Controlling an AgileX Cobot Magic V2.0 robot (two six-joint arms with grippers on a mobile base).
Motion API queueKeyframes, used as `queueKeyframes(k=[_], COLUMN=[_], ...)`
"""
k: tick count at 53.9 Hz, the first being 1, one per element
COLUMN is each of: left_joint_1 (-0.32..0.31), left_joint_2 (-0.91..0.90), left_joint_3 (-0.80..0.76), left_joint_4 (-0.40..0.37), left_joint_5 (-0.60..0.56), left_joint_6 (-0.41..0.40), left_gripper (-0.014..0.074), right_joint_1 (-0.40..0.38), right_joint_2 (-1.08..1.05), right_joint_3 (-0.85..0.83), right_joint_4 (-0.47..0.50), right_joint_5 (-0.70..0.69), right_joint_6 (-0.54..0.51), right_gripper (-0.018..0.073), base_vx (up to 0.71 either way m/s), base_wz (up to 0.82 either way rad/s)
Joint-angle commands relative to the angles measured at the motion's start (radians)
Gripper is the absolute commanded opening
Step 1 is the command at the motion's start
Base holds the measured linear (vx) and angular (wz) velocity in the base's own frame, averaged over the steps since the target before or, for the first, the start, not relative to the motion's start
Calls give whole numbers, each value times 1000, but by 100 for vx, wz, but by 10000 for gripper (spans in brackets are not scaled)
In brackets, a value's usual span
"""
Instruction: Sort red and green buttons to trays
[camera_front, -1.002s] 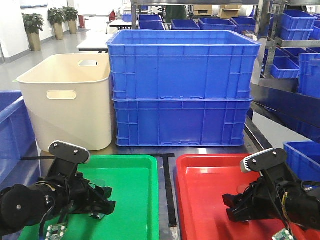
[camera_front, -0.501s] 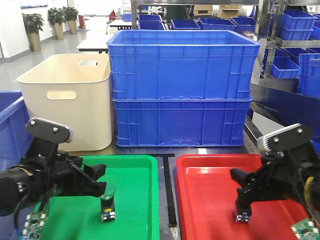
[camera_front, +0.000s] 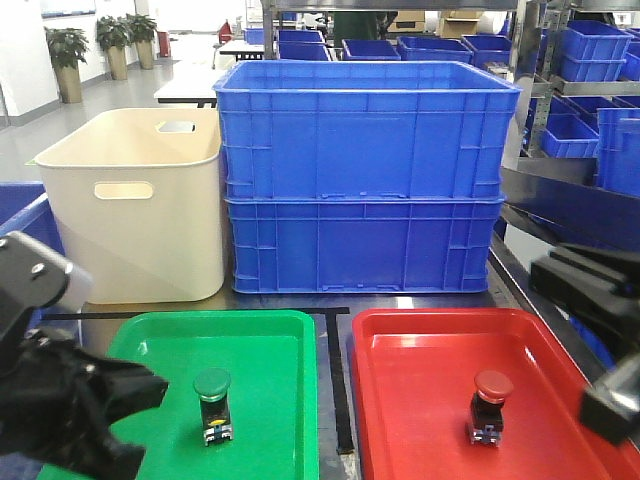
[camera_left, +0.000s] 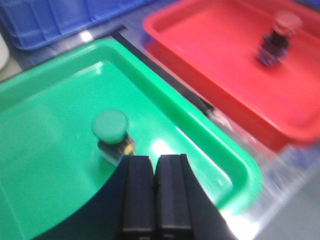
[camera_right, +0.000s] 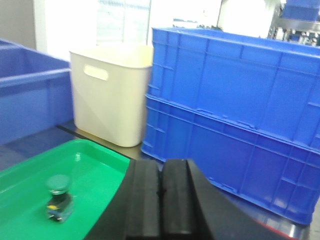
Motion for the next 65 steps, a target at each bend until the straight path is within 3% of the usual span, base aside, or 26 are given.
queueKeyframes(k=[1, 17, 27, 55, 65], left_joint_1=[-5, -5, -5, -5, 16], left_joint_2=[-92, -456, -623, -658, -743], left_joint_3=[18, 435, 562, 566, 610], left_joint_4=[-32, -234, -263, -255, -31], left_joint_5=[-19, -98, -162, -160, -297], left_joint_6=[-12, -11, -11, -8, -11], left_gripper=[-7, -3, 0, 0, 0], right_joint_1=[-1, -1, -1, -1, -1], right_joint_2=[-89, -374, -427, -427, -427], right_joint_3=[47, 335, 405, 410, 410], right_joint_4=[-13, -13, -11, -12, -12], right_joint_5=[9, -5, -19, -16, -16], right_joint_6=[16, 31, 31, 31, 31], right_gripper=[-15, -13, -13, -13, -13], base_vx=[0, 0, 0, 0, 0], base_wz=[0, 0, 0, 0, 0])
